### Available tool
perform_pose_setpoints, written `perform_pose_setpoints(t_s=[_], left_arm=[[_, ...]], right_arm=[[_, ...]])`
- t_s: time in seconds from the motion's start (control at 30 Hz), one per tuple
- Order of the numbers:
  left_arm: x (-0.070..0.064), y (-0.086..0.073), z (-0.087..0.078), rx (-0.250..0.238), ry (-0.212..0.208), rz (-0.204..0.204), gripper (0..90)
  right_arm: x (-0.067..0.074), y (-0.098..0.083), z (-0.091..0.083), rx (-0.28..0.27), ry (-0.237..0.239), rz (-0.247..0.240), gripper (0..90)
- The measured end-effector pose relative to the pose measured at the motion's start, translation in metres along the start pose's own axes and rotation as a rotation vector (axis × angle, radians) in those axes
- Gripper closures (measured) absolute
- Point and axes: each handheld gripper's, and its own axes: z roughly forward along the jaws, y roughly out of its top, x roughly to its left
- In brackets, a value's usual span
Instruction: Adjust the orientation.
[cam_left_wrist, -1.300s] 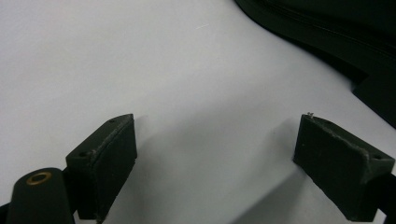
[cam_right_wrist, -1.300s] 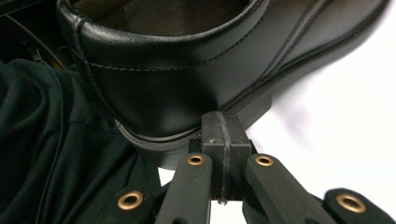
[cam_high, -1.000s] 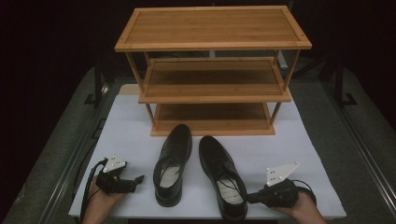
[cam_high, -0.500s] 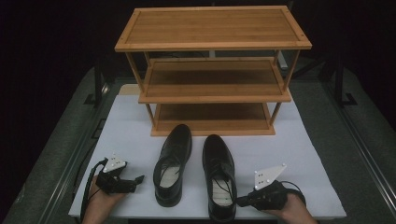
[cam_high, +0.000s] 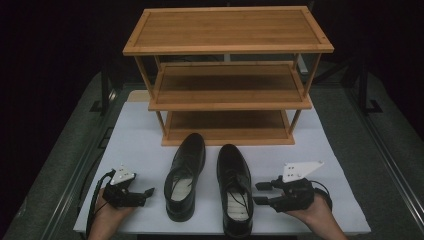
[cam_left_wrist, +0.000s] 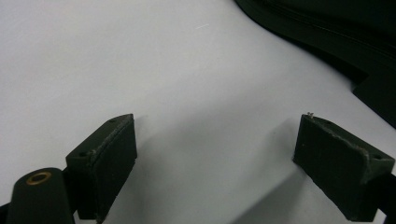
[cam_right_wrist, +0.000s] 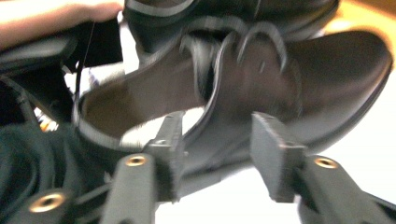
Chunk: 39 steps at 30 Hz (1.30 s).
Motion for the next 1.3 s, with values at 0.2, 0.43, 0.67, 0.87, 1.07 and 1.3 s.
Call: perform_pose_setpoints(t_s=[0.2,0.43,0.67,0.87,1.07,1.3], left_arm=[[0.0,0.0,0.0,-0.001,0.0,0.0,12.5],[0.0,0.0,0.0,-0.001,0.0,0.0,12.5],[0.0,0.0,0.0,-0.001,0.0,0.0,12.5],[0.0,0.0,0.0,0.0,0.0,0.0,12.5],[0.0,0.0,0.0,0.0,0.0,0.0,12.5],[0.0,0.0,0.0,0.0,0.0,0.0,12.6]], right_arm=[[0.0,0.023,0.01,-0.053,-0.033,-0.005,49.3],[-0.008,0.034,0.03,-0.033,-0.022,0.001,53.5],[-0.008,0.032,0.039,0.008,-0.031,0.002,61.7],[-0.006,0.032,0.036,0.003,-0.019,0.006,85.0],[-0.006,0.031,0.035,-0.009,-0.021,0.012,86.2],[-0.007,0.03,0.028,-0.048,-0.086,0.024,86.9]])
